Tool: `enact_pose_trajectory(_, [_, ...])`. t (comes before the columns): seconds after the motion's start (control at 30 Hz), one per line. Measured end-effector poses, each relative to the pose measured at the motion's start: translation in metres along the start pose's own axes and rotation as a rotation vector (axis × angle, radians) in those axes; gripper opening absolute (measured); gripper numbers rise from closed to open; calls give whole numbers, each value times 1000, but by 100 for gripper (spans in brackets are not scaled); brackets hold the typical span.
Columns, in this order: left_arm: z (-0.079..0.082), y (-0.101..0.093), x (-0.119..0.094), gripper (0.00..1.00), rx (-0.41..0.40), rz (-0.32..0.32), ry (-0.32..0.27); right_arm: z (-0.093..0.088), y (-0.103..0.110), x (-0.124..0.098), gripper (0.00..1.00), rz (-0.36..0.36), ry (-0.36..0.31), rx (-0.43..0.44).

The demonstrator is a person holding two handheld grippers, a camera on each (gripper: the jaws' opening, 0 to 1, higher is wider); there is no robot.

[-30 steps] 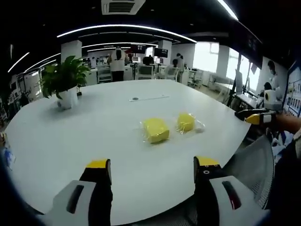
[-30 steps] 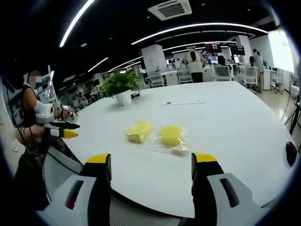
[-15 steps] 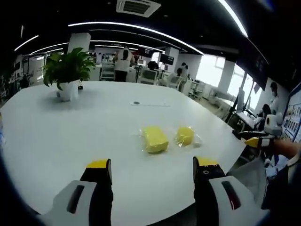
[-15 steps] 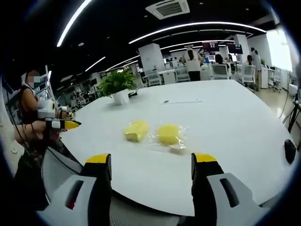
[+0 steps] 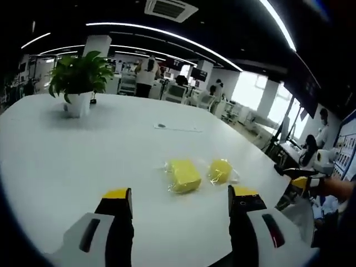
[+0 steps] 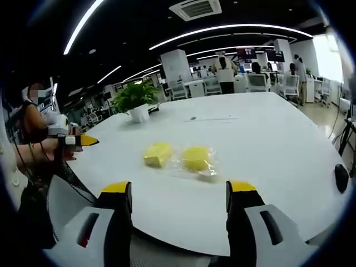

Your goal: Compare the silicone blocks by pressing each to a similar depth, holding the contact briefly, and releasing to observe deformation and rebound differences across the visible hardness samples.

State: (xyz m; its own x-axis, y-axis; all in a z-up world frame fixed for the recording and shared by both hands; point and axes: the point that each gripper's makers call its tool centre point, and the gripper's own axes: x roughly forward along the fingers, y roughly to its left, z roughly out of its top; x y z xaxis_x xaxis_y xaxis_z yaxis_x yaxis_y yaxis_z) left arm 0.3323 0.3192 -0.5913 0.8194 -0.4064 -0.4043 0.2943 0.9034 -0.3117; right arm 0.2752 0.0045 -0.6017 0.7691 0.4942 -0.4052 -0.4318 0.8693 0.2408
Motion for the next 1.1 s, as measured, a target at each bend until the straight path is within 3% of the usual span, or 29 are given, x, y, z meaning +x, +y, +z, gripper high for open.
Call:
enact_pose_trajectory(0.6, [16,11,43,65,-100,-34,-3,1,-12,4,64,-43,26,12])
enact_pose_trajectory(1.1, [17,11,83,65,-163,-78,27,0,-17,3,64,-73,43,19])
